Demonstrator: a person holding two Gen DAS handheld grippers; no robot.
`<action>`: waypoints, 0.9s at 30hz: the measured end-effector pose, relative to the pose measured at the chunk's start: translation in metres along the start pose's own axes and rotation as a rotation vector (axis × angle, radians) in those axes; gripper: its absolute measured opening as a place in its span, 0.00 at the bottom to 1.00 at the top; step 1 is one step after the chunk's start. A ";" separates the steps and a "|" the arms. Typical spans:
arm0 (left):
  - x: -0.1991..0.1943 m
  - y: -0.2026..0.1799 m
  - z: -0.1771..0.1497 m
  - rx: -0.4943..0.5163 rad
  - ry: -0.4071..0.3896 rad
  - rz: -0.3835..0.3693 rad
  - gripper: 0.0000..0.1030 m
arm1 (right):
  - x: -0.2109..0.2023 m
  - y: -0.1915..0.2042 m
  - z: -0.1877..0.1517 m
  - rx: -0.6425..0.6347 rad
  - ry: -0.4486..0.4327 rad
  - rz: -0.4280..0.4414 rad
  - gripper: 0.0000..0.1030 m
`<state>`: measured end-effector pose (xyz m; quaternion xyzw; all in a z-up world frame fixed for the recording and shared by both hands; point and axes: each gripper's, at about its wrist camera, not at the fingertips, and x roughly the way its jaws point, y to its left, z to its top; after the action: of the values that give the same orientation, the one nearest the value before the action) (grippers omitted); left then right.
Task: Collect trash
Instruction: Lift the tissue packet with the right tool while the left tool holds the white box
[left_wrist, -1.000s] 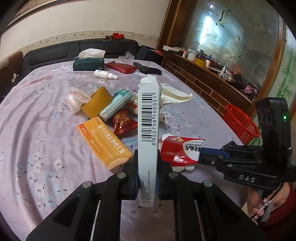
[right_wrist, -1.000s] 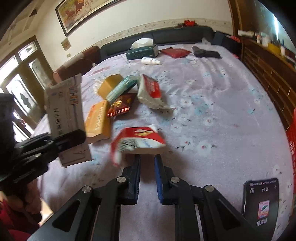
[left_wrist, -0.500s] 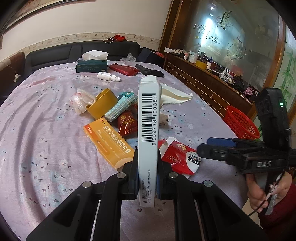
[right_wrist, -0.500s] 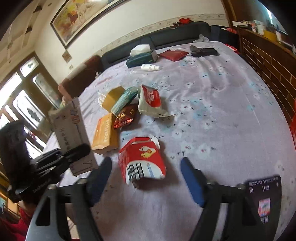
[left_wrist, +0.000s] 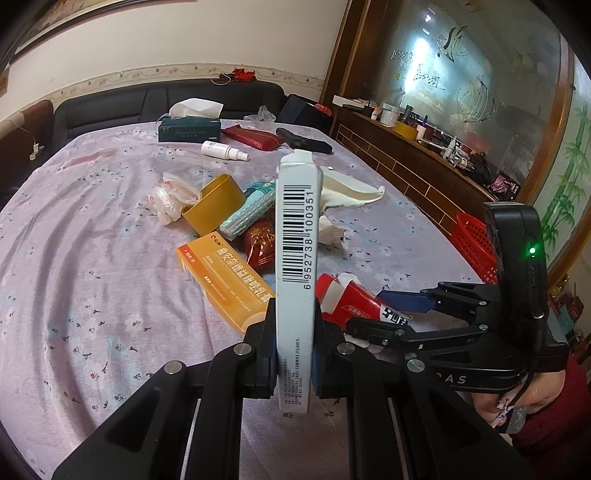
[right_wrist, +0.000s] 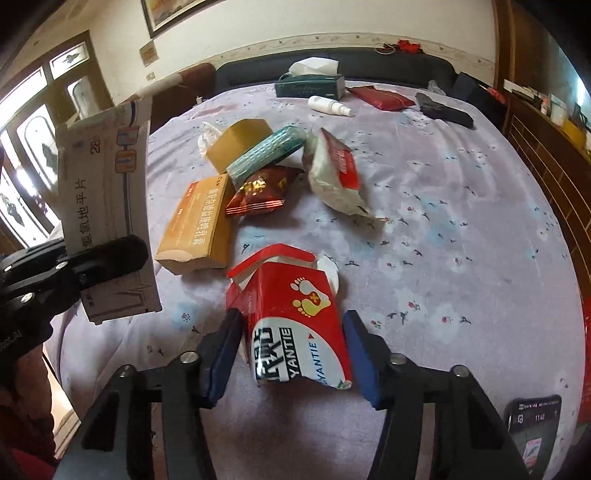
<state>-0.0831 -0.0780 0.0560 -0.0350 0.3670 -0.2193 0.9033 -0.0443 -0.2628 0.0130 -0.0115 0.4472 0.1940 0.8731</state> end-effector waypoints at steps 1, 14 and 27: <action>0.001 -0.001 0.000 -0.002 0.001 0.000 0.12 | -0.002 -0.001 -0.001 0.004 -0.008 -0.002 0.47; 0.009 -0.018 0.006 0.013 0.013 -0.010 0.12 | -0.050 -0.025 -0.008 0.163 -0.148 0.009 0.41; 0.022 -0.046 0.013 0.059 0.017 0.021 0.12 | -0.079 -0.040 -0.010 0.220 -0.218 -0.002 0.42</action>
<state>-0.0769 -0.1299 0.0617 -0.0024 0.3684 -0.2206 0.9031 -0.0800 -0.3282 0.0629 0.1049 0.3684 0.1432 0.9126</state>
